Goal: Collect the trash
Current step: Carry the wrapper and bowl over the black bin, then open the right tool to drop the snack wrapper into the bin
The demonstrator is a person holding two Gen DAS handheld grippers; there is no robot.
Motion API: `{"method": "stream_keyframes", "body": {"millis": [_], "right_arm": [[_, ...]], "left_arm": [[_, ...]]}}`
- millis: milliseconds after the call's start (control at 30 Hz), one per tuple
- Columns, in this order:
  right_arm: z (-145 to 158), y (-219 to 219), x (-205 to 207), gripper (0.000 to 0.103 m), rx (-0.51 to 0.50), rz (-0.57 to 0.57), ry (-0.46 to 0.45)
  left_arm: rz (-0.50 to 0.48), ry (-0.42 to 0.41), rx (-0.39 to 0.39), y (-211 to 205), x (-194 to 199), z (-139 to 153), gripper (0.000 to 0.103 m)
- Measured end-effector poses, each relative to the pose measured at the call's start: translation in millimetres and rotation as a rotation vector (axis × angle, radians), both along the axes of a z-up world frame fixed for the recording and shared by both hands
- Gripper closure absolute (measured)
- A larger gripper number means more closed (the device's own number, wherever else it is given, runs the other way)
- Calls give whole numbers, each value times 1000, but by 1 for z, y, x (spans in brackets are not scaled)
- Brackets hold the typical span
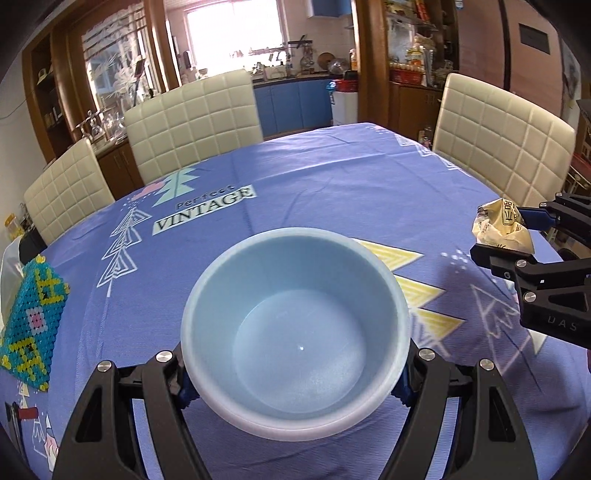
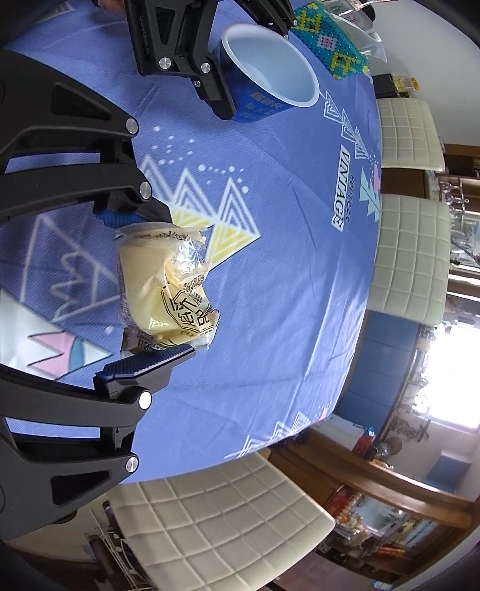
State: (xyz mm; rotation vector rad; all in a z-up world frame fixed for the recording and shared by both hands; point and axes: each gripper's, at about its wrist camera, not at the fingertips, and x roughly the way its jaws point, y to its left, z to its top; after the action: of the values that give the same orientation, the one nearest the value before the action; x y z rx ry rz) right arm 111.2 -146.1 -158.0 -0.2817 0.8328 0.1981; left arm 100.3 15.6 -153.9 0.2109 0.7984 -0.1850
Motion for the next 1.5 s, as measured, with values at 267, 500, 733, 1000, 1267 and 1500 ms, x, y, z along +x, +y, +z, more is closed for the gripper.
{"method": "stream_keyframes", "body": {"millis": [267, 500, 733, 1000, 1267, 1500], "right_arm": [[8, -49, -29, 44, -40, -62, -30], [20, -108, -53, 43, -46, -168, -57], [27, -163, -74, 42, -40, -271, -75], [34, -217, -97, 41, -39, -370, -98], [35, -269, -116, 41, -40, -462, -105], [34, -309, -129, 41, -38, -531, -106]], "left_arm": [[-112, -21, 9, -62, -16, 8, 29], [-220, -41, 15, -122, -27, 17, 29], [-328, -64, 33, -178, -41, 26, 29], [-433, -84, 45, -237, -55, 35, 29], [-532, -97, 52, -293, -63, 37, 29], [-604, -106, 60, -336, -69, 36, 29]]}}
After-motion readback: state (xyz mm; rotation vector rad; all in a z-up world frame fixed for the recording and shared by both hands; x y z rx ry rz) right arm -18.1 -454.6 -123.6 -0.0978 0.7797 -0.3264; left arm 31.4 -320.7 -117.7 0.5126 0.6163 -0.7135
